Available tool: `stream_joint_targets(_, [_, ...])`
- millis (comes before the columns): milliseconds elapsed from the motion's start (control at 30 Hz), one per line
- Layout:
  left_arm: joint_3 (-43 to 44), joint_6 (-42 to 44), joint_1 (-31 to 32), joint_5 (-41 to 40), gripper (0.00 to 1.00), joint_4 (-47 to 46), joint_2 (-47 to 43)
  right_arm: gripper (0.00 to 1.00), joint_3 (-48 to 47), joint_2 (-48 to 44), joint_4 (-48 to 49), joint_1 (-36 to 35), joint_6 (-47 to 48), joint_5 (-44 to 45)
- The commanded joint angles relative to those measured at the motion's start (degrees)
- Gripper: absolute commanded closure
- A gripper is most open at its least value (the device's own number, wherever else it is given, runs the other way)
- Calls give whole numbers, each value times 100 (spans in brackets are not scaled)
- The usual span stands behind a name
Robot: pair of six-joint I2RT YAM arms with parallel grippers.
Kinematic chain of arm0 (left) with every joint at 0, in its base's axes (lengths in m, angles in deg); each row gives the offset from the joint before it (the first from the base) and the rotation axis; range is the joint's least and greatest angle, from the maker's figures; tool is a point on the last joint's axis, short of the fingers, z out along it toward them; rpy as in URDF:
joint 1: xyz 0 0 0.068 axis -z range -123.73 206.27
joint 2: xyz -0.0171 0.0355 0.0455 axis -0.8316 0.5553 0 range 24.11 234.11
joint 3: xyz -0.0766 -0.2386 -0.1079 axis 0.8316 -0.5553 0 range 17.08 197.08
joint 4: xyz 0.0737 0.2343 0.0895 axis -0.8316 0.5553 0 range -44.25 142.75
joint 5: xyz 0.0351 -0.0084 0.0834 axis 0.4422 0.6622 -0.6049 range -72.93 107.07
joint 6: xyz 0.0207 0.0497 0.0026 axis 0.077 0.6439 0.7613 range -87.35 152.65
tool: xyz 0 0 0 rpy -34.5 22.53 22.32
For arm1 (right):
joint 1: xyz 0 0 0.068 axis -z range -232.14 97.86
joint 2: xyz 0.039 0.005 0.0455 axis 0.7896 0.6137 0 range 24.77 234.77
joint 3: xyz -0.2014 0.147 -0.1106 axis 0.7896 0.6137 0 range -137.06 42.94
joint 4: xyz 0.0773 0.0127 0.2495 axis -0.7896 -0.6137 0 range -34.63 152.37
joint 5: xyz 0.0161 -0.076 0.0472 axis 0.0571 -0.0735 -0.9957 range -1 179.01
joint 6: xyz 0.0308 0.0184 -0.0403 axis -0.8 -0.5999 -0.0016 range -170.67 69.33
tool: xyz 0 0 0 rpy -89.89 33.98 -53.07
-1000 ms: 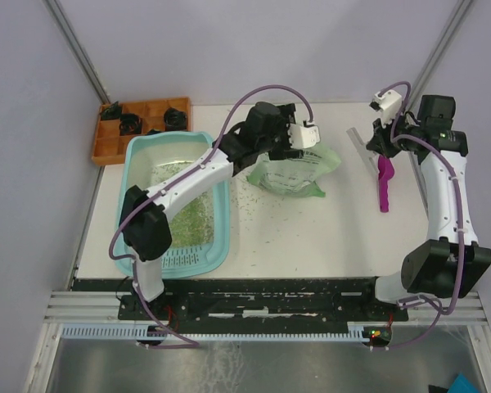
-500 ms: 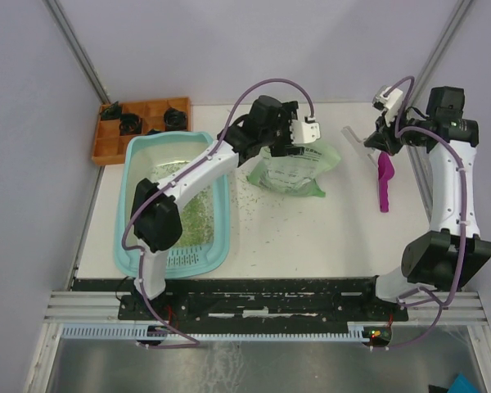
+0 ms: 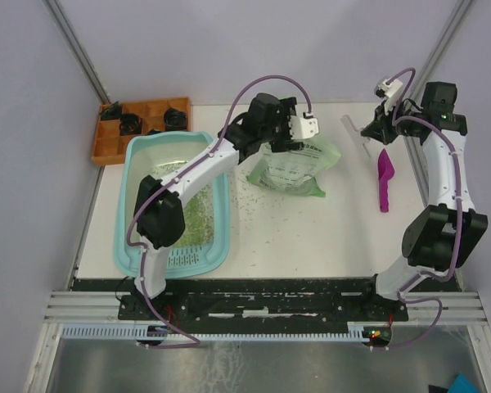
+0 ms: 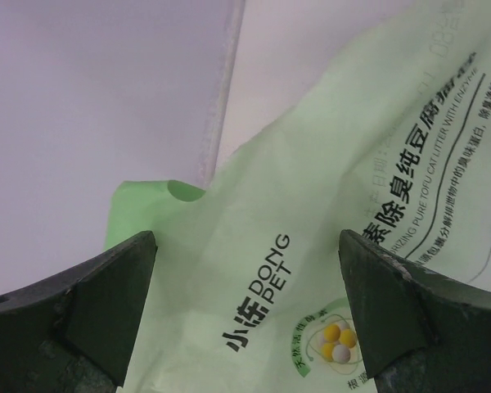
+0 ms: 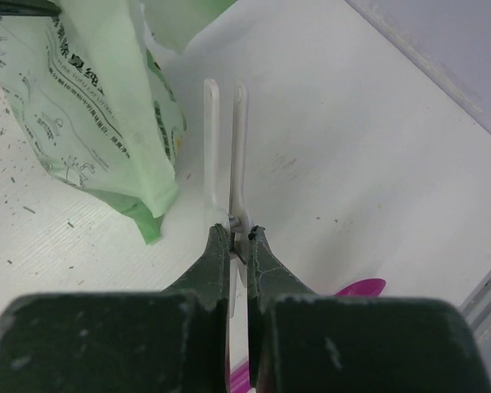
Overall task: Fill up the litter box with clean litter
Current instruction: Clamp the cat litter bag at the center of the board.
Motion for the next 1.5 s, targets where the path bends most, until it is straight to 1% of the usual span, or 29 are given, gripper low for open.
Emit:
stream_joint_targets(0, [134, -335, -156, -109, 1, -1106, -157, 98, -449, 329, 845, 17, -840, -244])
stream_joint_targets(100, [30, -1099, -357, -300, 1, -2031, -210, 98, -678, 534, 750, 20, -950, -246])
stream_joint_targets(167, [-12, -1989, -600, -208, 0, -2627, -326, 98, -677, 550, 745, 19, -962, -231])
stream_joint_targets(233, [101, -3312, -1016, 378, 1, -2937, -374, 98, -594, 514, 784, 22, -953, -207])
stream_joint_targets(300, [253, -4850, -1504, 890, 1, -3367, -316, 98, -525, 479, 834, 20, -989, -163])
stream_joint_targets(367, [371, -6319, -1934, 1035, 1, -3848, -147, 98, -491, 462, 830, 19, -1001, -135])
stream_joint_targets(400, [500, -6870, -2099, 1301, 0, -3988, 4, 98, -472, 450, 822, 16, -1007, -110])
stream_joint_targets(467, [1094, -7478, -2298, 2252, 4, -3914, 446, 98, -449, 433, 802, 23, -1009, -56])
stream_joint_targets(500, [1556, -7743, -2332, 2721, 5, -3742, 641, 98, -436, 427, 779, 22, -1014, -18])
stream_joint_targets(533, [1760, -8042, -2347, 3157, 7, -3847, 801, 98, -438, 423, 745, 21, -1010, 10])
stream_joint_targets(567, [1776, -8393, -2355, 3590, 8, -4117, 873, 98, -438, 416, 691, 24, -996, 47])
stream_joint_targets(600, [1557, -8746, -2363, 3852, 8, -4624, 838, 98, -426, 401, 648, 23, -974, 83])
stream_joint_targets(633, [1248, -9098, -2370, 3988, 9, -5137, 732, 98, -409, 390, 600, 23, -957, 114])
stream_joint_targets(667, [981, -9318, -2376, 4112, 8, -5422, 626, 98, -383, 354, 561, 24, -928, 153])
stream_joint_targets(700, [865, -9236, -2365, 4253, 8, -5350, 543, 98, -351, 326, 539, 24, -913, 183])
stream_joint_targets(800, [789, -8383, -2253, 4671, 8, -4156, 413, 98, -252, 265, 534, 28, -920, 255])
stream_joint_targets(867, [545, -7989, -2169, 4743, 8, -3761, 293, 98, -259, 273, 532, 25, -976, 255])
stream_joint_targets(967, [304, -7302, -2082, 4592, 8, -3090, 124, 98, -301, 281, 528, 31, -1076, 255])
stream_joint_targets(1033, [278, -6812, -2025, 4379, 8, -2451, 80, 98, -306, 275, 525, 25, -1119, 234])
stream_joint_targets(1100, [277, -6487, -1965, 4190, 8, -2138, 89, 98, -307, 265, 513, 19, -1133, 213])
stream_joint_targets(1200, [286, -6185, -1887, 3841, 9, -1889, 148, 98, -281, 240, 508, 24, -1161, 166])
stream_joint_targets(1267, [274, -6143, -1857, 3691, 10, -1917, 183, 98, -266, 216, 480, 20, -1172, 121])
stream_joint_targets(1467, [350, -6164, -1674, 3728, 11, -1906, 299, 98, -214, 47, 300, 16, -976, -68])
